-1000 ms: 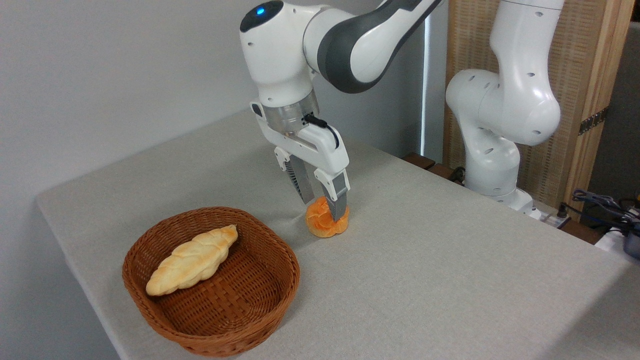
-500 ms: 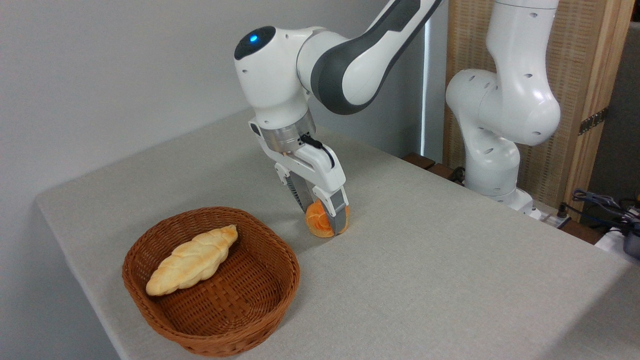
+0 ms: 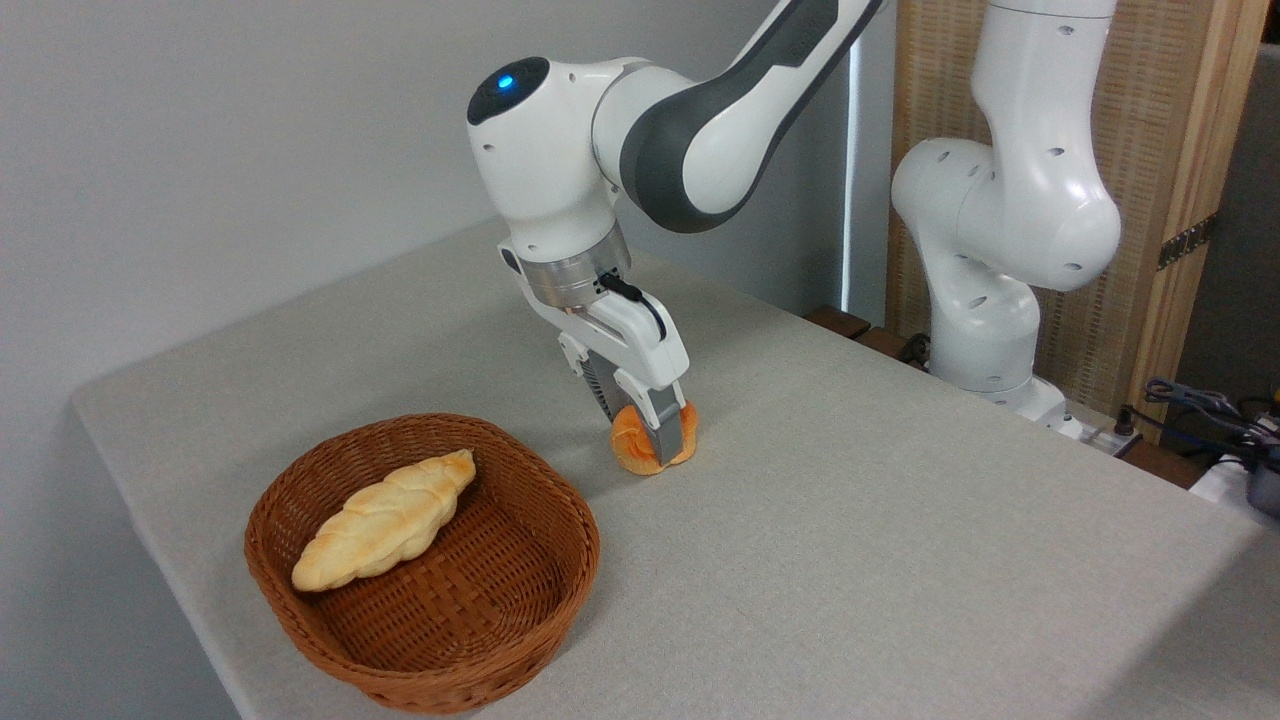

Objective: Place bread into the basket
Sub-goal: 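Lift the orange bun and carry it over the wicker basket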

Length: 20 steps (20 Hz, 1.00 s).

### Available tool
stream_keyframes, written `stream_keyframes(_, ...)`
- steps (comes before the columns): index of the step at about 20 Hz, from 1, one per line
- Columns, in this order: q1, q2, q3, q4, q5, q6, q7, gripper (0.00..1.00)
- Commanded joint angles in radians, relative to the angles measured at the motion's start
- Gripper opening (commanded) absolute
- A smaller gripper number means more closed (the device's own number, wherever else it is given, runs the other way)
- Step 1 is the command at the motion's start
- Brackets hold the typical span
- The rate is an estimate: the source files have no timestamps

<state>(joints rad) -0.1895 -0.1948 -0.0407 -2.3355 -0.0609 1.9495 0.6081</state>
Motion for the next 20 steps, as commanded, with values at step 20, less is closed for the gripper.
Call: stream_keyframes(20, 0.013, 0.083, 0.079, 0.199, -0.004, 0.336, 0.019, 0.49)
